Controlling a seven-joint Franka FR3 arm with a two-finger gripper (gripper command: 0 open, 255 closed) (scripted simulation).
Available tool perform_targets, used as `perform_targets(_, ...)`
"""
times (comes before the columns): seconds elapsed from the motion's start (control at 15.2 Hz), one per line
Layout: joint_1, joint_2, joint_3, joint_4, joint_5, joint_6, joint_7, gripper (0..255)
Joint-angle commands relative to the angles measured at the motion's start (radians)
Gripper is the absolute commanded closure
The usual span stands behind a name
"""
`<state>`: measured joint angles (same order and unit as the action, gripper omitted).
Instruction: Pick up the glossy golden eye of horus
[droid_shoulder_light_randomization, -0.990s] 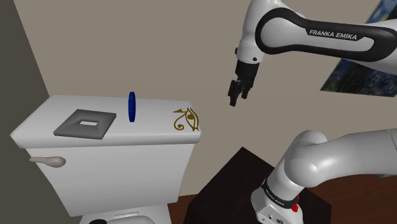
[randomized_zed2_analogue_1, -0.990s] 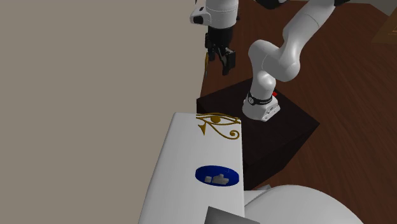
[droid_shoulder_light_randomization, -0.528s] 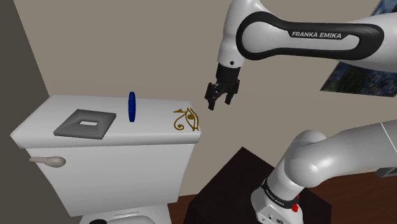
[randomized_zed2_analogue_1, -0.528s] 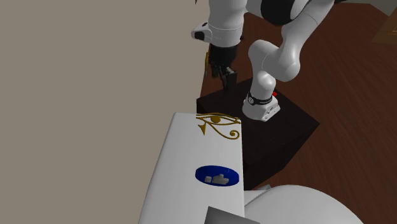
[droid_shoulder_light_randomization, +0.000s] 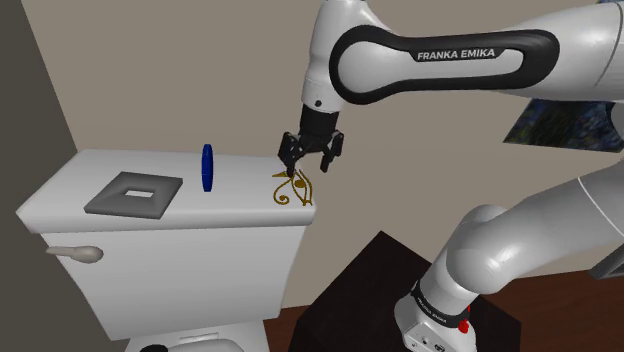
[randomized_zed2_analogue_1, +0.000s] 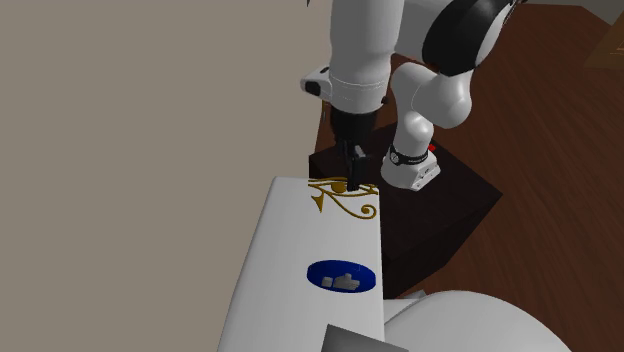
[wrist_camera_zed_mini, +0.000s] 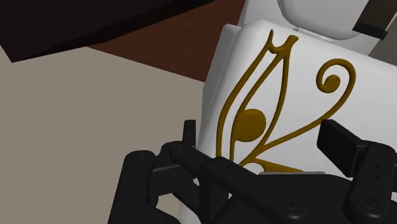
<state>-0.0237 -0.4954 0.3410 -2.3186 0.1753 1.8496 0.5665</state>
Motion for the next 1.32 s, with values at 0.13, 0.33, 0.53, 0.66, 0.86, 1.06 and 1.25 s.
perform_targets(0.13,0.0,0.016,0.013,-0.035,0.005,0.055,0.013,0)
perform_targets(0.33,0.001,0.026,0.02,-0.076,0.008,0.105,0.013,0)
perform_targets(0.53,0.001,0.025,0.02,-0.077,0.009,0.106,0.013,255)
perform_targets(0.66,0.002,0.025,0.021,-0.078,0.009,0.107,0.014,255)
perform_targets(0.86,0.002,0.026,0.022,-0.076,0.009,0.107,0.015,255)
perform_targets(1.06,0.002,0.027,0.022,-0.074,0.009,0.105,0.015,255)
perform_targets(1.25,0.0,0.02,0.016,-0.053,0.007,0.077,0.013,255)
